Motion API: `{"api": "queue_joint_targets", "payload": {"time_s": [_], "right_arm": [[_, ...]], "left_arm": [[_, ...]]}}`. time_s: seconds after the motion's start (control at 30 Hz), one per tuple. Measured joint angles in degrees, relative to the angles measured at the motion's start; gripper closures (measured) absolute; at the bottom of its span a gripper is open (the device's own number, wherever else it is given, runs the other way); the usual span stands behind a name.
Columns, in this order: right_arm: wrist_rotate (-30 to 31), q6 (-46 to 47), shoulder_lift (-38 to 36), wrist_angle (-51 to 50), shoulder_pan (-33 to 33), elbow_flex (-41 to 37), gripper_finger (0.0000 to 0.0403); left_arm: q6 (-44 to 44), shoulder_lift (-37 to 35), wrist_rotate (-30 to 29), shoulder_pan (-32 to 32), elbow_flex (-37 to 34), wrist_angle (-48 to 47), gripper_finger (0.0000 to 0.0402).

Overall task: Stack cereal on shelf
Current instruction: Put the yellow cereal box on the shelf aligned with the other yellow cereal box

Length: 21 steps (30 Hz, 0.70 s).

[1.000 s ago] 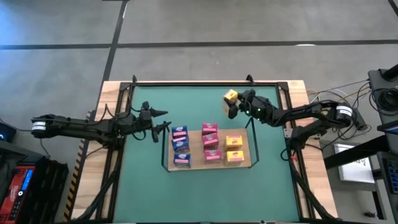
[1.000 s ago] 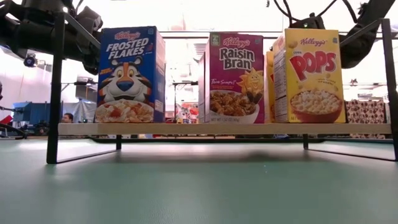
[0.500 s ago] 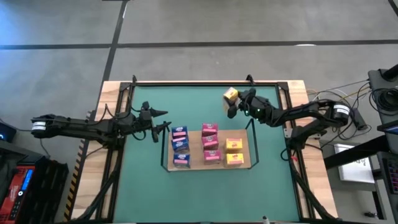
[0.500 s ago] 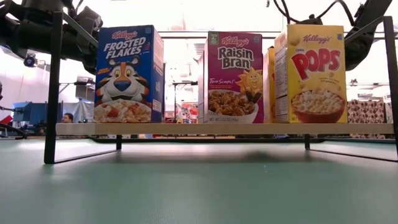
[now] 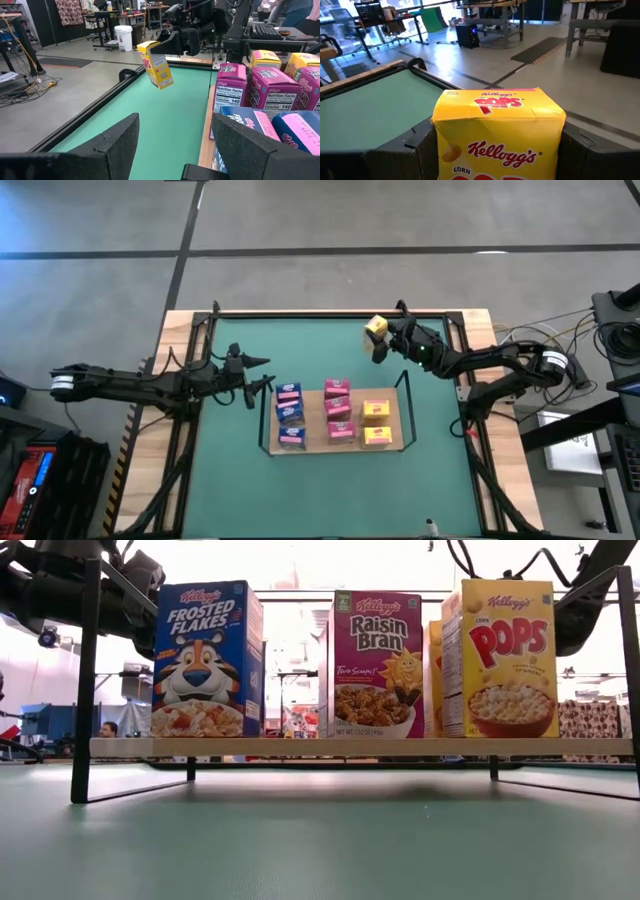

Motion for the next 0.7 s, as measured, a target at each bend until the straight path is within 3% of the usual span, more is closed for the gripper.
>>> {"api": "queue_joint_targets", "payload": {"time_s": [0.7], "right_arm": [[0.07, 0.15, 0.31, 8.04, -5.99, -7.76, 0.0147]], "left_arm": [[-0.02, 0.0, 0.0, 0.0, 0.0, 0.0, 0.0168]]}}
